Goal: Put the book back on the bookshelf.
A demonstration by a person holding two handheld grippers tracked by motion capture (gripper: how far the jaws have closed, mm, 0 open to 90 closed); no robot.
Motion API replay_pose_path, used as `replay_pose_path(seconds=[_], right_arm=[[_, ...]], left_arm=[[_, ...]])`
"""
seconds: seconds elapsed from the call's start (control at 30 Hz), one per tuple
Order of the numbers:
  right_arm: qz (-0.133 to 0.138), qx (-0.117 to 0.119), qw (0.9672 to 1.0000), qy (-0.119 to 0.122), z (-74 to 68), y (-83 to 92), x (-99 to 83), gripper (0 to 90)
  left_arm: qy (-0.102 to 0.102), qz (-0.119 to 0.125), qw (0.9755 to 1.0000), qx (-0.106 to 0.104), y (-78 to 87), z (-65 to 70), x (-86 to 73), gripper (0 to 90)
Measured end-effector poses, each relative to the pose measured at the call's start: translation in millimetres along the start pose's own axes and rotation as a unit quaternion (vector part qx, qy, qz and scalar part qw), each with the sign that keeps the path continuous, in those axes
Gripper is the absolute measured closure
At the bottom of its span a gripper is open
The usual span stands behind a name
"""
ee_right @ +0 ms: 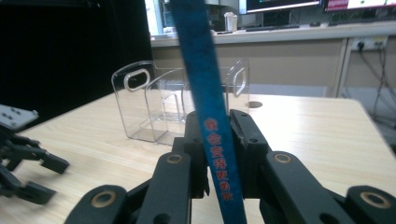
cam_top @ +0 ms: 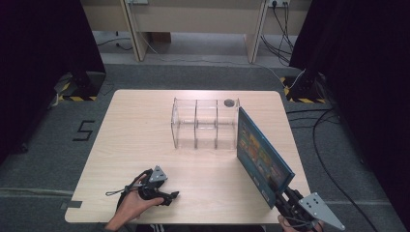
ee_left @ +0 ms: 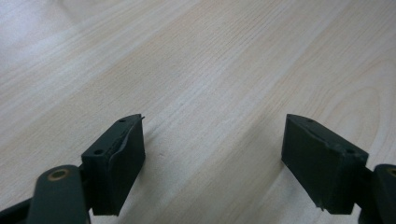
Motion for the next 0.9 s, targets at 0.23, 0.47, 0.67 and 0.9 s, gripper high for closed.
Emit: replay_pose_path(seconds=[0.23, 0.47, 0.67, 0.9], right_arm=[[-0.004, -0.014, 0.9993, 0.033, -1.8, -0.5, 0.6, 79.7], [-0.012, -0.021, 0.998, 0.058, 1.3, -2.2, 2.4, 80.6], [-0.014, -0.031, 0.997, 0.069, 6.1, -5.5, 5.5, 80.1], [-0.013, -0.041, 0.9943, 0.097, 9.3, -11.9, 13.1, 75.7]], left_arm=[[-0.002, -0.001, 1.0, 0.001, 0.0, 0.1, 0.0, 20.6], [-0.003, 0.001, 1.0, 0.003, -0.6, 0.4, 0.4, 20.5], [-0.003, 0.002, 1.0, 0.003, -1.0, 0.6, 0.5, 20.4], [-0.005, 0.004, 1.0, 0.003, -1.4, 0.8, 0.6, 20.3]])
Point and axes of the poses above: each handheld gripper's, and its own axes: y roughly backward along the jaws, x roughly out of its top, z roughly to its right, the point moved 6 cm from there along -y, roughly forward along the jaws, and after that the axes turned 9 degrees about -z, right-handed, at the moved point
